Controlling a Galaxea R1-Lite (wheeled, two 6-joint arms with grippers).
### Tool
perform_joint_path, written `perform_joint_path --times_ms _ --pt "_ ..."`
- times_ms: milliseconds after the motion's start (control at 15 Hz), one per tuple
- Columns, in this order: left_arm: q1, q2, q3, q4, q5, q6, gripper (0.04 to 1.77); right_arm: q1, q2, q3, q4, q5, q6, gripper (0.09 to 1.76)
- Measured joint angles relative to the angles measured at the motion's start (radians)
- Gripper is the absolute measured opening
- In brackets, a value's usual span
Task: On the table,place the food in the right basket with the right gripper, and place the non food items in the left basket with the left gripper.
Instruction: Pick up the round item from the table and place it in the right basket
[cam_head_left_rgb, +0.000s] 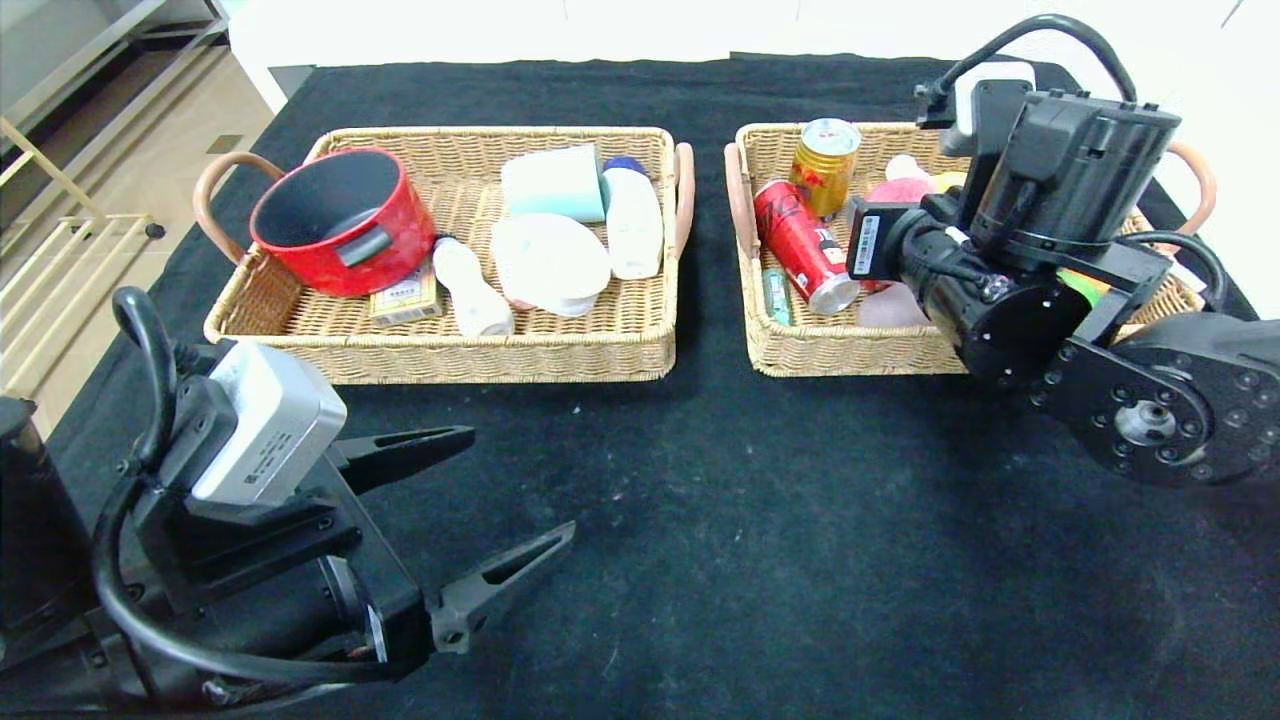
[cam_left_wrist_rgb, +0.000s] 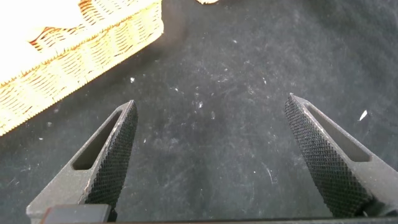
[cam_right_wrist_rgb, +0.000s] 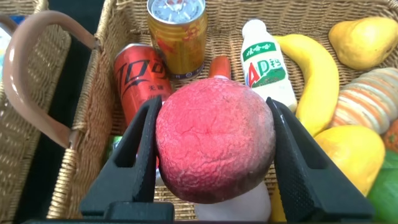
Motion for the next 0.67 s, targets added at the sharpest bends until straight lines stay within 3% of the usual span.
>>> perform_joint_path --times_ms 200,667 --pt "0.000 0.003 0.000 0.000 0.000 0.000 1.72 -0.006 0.014 0.004 -0.006 -0.001 0.001 1.11" --pt "-0.001 0.014 0.001 0.000 0.002 0.000 1.72 -0.017 0.013 0.013 -0.006 0.002 -0.003 1.45"
